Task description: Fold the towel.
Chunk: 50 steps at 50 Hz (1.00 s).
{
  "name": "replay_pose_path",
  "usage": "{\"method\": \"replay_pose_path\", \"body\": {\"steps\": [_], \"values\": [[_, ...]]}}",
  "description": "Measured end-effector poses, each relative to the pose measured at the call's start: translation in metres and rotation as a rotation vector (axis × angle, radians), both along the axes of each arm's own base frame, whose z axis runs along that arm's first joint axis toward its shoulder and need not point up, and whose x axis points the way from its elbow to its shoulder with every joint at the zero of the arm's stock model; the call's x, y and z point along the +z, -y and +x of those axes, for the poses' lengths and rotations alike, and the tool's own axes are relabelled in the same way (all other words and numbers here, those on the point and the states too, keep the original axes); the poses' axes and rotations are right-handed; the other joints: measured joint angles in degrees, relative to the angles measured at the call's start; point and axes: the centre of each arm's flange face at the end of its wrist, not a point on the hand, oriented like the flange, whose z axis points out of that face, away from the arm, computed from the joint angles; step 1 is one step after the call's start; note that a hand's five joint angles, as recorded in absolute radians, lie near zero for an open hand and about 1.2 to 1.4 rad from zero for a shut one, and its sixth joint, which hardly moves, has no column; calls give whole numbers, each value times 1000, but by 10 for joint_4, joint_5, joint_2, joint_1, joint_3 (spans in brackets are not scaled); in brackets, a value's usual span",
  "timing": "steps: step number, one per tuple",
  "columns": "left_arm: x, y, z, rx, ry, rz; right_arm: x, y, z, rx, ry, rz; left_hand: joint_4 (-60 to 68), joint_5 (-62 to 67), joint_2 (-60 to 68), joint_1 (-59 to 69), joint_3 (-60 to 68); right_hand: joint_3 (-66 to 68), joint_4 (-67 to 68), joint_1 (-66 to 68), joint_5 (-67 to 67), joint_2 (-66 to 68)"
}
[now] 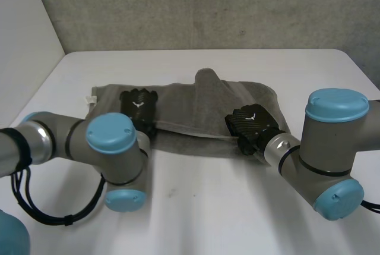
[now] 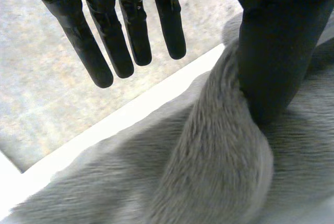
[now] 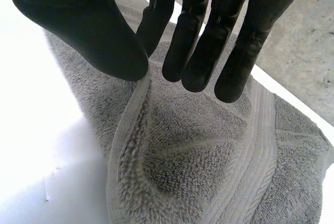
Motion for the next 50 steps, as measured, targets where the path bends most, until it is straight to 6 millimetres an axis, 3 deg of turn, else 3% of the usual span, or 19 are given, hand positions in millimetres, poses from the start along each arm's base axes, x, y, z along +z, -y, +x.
{"method": "replay_pose_path", "body": {"steps": [15, 20, 31, 35, 36, 37, 38, 40, 42, 45, 50], "values": [[17, 1, 36, 61, 42, -1, -7, 1, 4, 8, -8, 9, 47, 49, 48, 51, 47, 0, 0, 0, 1, 0], [18, 4, 48, 58, 71, 7, -7, 2, 5, 9, -7, 7, 268, 263, 269, 276, 268, 0, 0, 0, 1, 0], [17, -3, 49, -62, 170, 7, -8, 3, 5, 13, -8, 8, 352, 348, 354, 330, 353, 0, 0, 0, 1, 0], [18, -15, 50, -121, 321, -7, -9, 3, 5, 7, -5, 17, 358, 352, 359, 333, 358, -5, -6, -4, -4, -5], [19, -19, 51, -131, 371, -12, -8, 4, 3, -1, 1, 23, 360, 353, 362, 333, 361, -133, -134, -96, -119, -137], [19, -19, 51, -131, 371, -12, -8, 4, 3, -1, 1, 23, 360, 353, 362, 333, 361, -133, -134, -96, -119, -137], [21, -22, 53, -139, 418, -17, -5, 5, 2, -11, 15, 34, 361, 355, 363, 335, 362, -282, -284, -214, -268, -278], [22, -24, 54, -143, 442, -19, -5, 5, 2, -15, 21, 38, 361, 355, 363, 335, 362, -282, -284, -214, -268, -278], [27, -28, 56, -149, 485, -24, 2, 6, -3, -43, 58, 68, 363, 355, 363, 335, 363, -440, -444, -342, -435, -433], [30, -30, 57, -150, 495, -27, 6, 7, -7, -60, 75, 82, 363, 355, 364, 335, 363, -455, -460, -354, -453, -446], [38, -32, 61, -145, 499, -30, 17, 16, -31, -132, 108, 132, 363, 355, 364, 335, 363, -461, -471, -362, -467, -448]]}}
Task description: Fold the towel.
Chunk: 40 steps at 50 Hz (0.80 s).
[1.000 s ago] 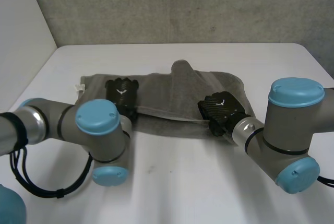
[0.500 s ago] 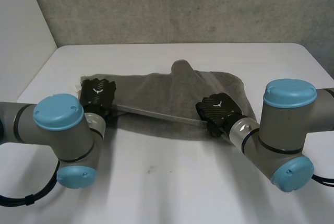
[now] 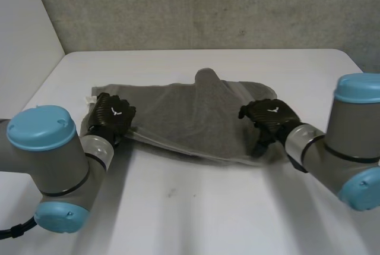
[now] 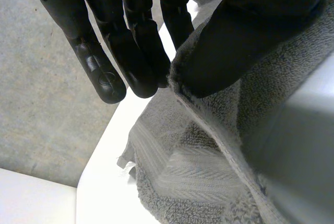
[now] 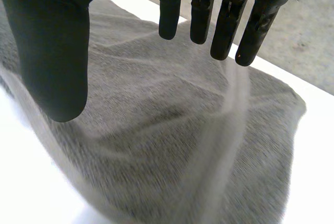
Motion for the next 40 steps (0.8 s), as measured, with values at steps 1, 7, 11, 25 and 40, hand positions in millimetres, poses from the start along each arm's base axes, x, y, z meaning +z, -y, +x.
{"method": "replay_pose_path", "body": {"steps": [1, 7, 11, 25, 40], "values": [[0, 1, 1, 2, -2, 1, 1, 1, -4, -6, -1, 4, 0, 0, 0, 0, 0, 0, 0, 0, 0, 0], [1, 6, 6, 2, -12, 6, -2, 1, -24, -2, -63, -2, 0, 0, 0, 0, 0, 1, 2, 1, 12, 1], [0, 9, 8, -4, -18, 9, -13, 3, -40, 14, -172, -48, 0, 0, 0, 0, 0, 41, 52, 32, 54, 26], [1, 12, 9, -1, -24, 6, -39, 21, -59, 10, -294, -124, 0, 0, 0, 0, 0, 136, 141, 110, 135, 128], [0, 16, 14, 18, -23, 8, -48, 43, -55, -51, -171, -78, 0, 0, 0, 0, 0, 194, 204, 164, 199, 191]]}}
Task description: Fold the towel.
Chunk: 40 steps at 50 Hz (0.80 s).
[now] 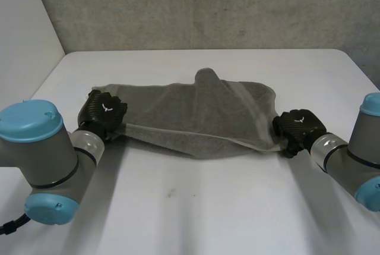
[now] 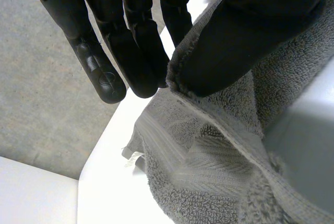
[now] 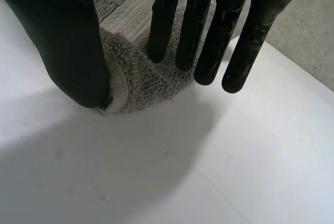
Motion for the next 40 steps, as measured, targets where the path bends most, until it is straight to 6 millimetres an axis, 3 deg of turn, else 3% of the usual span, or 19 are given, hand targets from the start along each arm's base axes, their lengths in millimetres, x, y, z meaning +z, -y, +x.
{"method": "replay_pose_path", "body": {"steps": [12, 13, 14, 15, 22, 25, 27, 28, 31, 35, 37, 40], "values": [[0, 1, 1, 3, -1, 1, 2, 6, 2, -33, 118, 47, 0, 0, 0, 0, 0, -1, -3, 1, 5, -3], [0, 1, 1, 3, -2, 0, 2, 7, 3, -36, 131, 52, 0, 0, 0, 0, 0, 105, 103, 94, 100, 112], [0, 1, 1, 3, -2, 0, 2, 7, 3, -36, 131, 52, 0, 0, 0, 0, 0, 105, 103, 94, 100, 112], [0, 0, 1, 3, -2, 1, 1, 9, 3, -40, 140, 56, 0, 0, 0, 0, 0, 213, 208, 179, 202, 213], [1, -1, 1, 2, 1, 7, 4, 17, 4, -52, 131, 29, 0, 0, 0, 0, 0, 261, 265, 201, 253, 256], [4, -4, 1, 0, 3, 13, 23, 20, 3, -51, 116, -36, 0, 0, 0, 0, 0, 262, 265, 201, 253, 256], [9, -6, 2, -2, 6, 18, 46, 20, 3, -44, 99, -106, 0, 0, 0, 0, 0, 263, 265, 201, 254, 256], [9, -6, 2, -2, 6, 18, 46, 20, 3, -44, 99, -106, 0, 0, 0, 0, 0, 263, 265, 201, 254, 256], [17, -12, 4, -11, 12, 34, 81, 14, 1, -21, 43, -201, 0, 0, 0, 0, 0, 263, 265, 201, 254, 256], [21, -17, 5, -22, 20, 56, 97, 5, 1, 6, -30, -229, 0, 0, 0, 0, 0, 263, 265, 201, 254, 256], [24, -24, 8, -37, 37, 105, 107, -10, -1, 62, -174, -219, 0, 0, 0, 0, 0, 263, 265, 201, 254, 256], [24, -27, 12, -41, 52, 144, 108, -16, -2, 84, -227, -204, 0, 0, 0, 0, 0, 263, 265, 201, 254, 256]]}}
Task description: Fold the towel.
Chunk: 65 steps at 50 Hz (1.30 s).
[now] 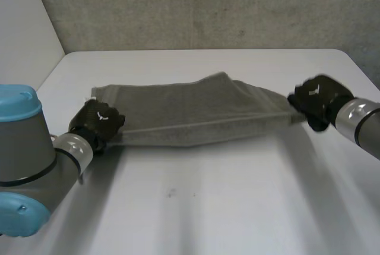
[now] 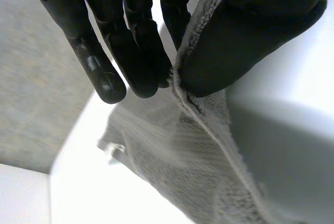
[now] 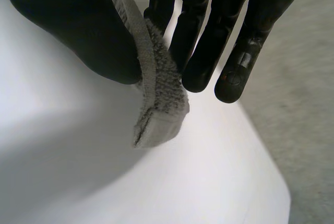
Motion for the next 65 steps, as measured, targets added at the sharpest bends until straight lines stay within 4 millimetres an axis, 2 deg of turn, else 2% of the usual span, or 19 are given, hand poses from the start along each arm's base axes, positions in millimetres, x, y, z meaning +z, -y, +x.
{"method": "replay_pose_path", "body": {"steps": [6, 11, 18, 22, 25, 27, 28, 30, 33, 37, 39, 42, 47, 48, 49, 50, 56, 60, 65], "values": [[-7, -5, 12, 12, 55, 116, -13, -33, -9, 84, -299, 190, 0, 0, 0, 0, 0, 0, 0, 0, 0, 0], [-18, 1, 14, 13, 90, 145, -21, -33, -11, 93, -362, 239, 0, 5, 0, 5, 0, 0, 0, 0, 0, 0], [-33, 41, 4, -14, 161, 63, -27, 3, 5, 72, -363, 121, 0, 8, 0, 11, 0, 0, 0, 0, 2, 0], [-21, 75, -8, -21, 165, -87, -7, 37, 26, 32, -326, -107, 0, 9, 0, 11, 0, 1, 0, 0, 4, 0], [20, 115, -21, -5, 120, -328, 35, 68, 46, -28, -250, -393, 0, 10, 0, 13, 0, 1, 0, 0, 6, 0], [47, 131, -27, 9, 84, -454, 58, 78, 52, -56, -206, -527, 0, 10, 0, 13, 0, 1, 0, 0, 6, 0], [47, 131, -27, 9, 84, -454, 58, 78, 52, -56, -206, -527, 0, 10, 0, 13, 0, 1, 0, 0, 6, 0], [103, 149, -33, 40, -9, -681, 106, 87, 58, -108, -119, -773, 0, 10, 0, 13, 0, 1, 0, 0, 6, 0], [159, 154, -34, 63, -129, -879, 156, 83, 58, -156, -30, -1009, 0, 11, 0, 16, 0, 1, 0, 0, 8, 0], [193, 147, -31, 61, -242, -965, 180, 73, 55, -168, 11, -1113, 0, 12, 0, 17, 0, 2, 0, 0, 11, 0], [195, 144, -29, 57, -266, -958, 180, 71, 55, -164, 10, -1113, 0, 12, 0, 19, 0, 2, 0, 0, 12, 0], [181, 134, -24, 44, -311, -876, 158, 65, 55, -121, -16, -1031, 0, 12, 0, 19, 0, 2, 0, 0, 14, 0], [138, 118, -17, 40, -305, -714, 97, 58, 53, -34, -72, -806, 0, 12, 0, 19, 1, 2, 0, 0, 14, 0], [113, 110, -15, 38, -286, -643, 69, 51, 52, 0, -92, -703, 0, 12, 0, 19, 0, 2, 0, 0, 14, 0], [113, 110, -15, 38, -286, -643, 69, 51, 52, 0, -92, -703, 0, 12, 0, 19, 0, 2, 0, 0, 14, 0], [88, 102, -12, 32, -264, -572, 42, 44, 50, 29, -111, -602, 0, 12, 0, 19, 0, 2, 0, 0, 14, 0], [6, 75, -8, -9, -189, -367, -34, 19, 40, 86, -162, -333, 0, 12, 0, 19, 1, 3, 1, 0, 14, 0], [-35, 63, -6, -28, -147, -259, -67, 9, 34, 101, -185, -216, 0, 12, 0, 19, 1, 3, 1, 0, 14, 0], [-63, 55, -2, -30, -106, -171, -86, -1, 28, 103, -195, -118, 0, 12, 0, 19, 1, 3, 1, 0, 14, 0]]}}
